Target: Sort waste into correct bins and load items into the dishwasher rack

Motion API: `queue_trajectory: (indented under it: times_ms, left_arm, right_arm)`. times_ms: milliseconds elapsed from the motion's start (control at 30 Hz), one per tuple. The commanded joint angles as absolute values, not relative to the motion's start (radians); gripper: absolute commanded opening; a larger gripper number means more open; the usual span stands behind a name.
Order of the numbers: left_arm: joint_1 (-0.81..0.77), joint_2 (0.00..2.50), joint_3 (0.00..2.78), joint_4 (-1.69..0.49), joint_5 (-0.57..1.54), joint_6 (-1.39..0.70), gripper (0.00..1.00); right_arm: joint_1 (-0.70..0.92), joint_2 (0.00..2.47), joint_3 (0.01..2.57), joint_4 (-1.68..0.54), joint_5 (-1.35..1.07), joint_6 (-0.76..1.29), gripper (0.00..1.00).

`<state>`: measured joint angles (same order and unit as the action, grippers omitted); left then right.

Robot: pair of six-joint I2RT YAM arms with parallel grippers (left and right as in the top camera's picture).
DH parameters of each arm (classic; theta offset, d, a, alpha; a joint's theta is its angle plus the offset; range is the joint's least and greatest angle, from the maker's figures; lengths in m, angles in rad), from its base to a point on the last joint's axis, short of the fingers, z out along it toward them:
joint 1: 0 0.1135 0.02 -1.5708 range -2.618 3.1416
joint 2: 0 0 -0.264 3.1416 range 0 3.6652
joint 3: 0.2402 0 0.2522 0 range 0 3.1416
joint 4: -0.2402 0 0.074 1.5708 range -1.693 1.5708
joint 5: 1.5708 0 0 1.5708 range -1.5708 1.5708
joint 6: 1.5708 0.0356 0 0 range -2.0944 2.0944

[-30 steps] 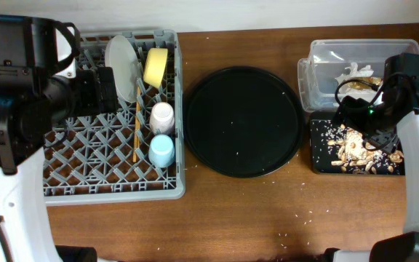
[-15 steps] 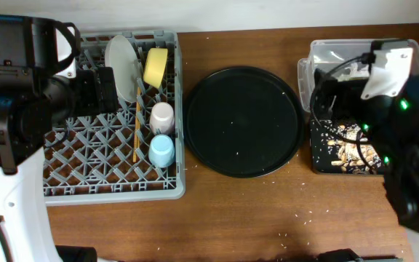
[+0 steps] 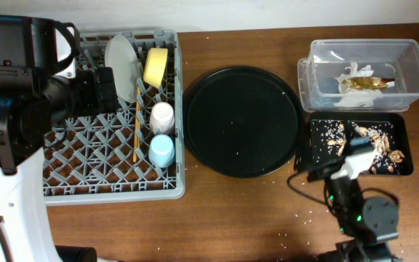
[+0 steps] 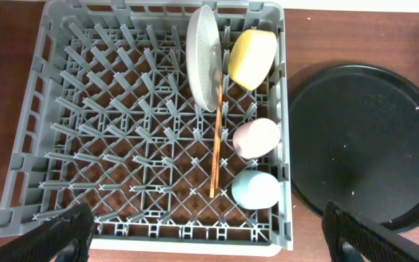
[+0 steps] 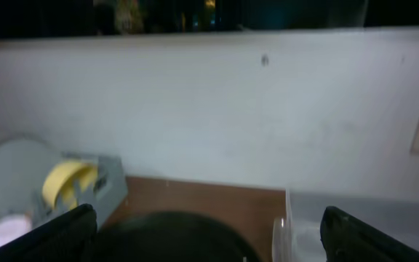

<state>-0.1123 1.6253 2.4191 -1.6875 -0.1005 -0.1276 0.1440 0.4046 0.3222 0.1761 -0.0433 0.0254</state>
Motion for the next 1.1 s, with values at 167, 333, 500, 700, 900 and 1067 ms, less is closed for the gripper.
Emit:
queue_trajectory:
  times_ms: [167,333,500,700,900,1067]
  left_arm:
    - [-0.109,1.61,2.421,-1.688,-0.093,-0.133,1.0]
    - [-0.109,1.61,2.421,-1.688,-0.093,-0.133,1.0]
    - [-0.109,1.61,2.421,-1.688,-0.093,-0.133,1.0]
    - [-0.109,1.61,2.421,-1.688,-0.093,-0.133,1.0]
    - [-0.109,1.61,2.421,-1.688,-0.093,-0.133,1.0]
    - [-0.109,1.61,2.421,-1.688,-0.093,-0.133,1.0]
  right_arm:
    - [0.149,0.097,0.015,0.248,-0.047,0.025,0.98]
    - [0.129,0.003,0.006,0.105,-0.041,0.026,0.98]
    - [0.13,0.003,0.006,-0.075,-0.075,0.034,0.99]
    - [0.13,0.003,0.006,-0.073,-0.075,0.033,0.98]
    - [0.13,0.003,0.006,-0.073,-0.075,0.033,0.99]
    - [0.13,0.003,0.006,-0.072,-0.075,0.033,0.98]
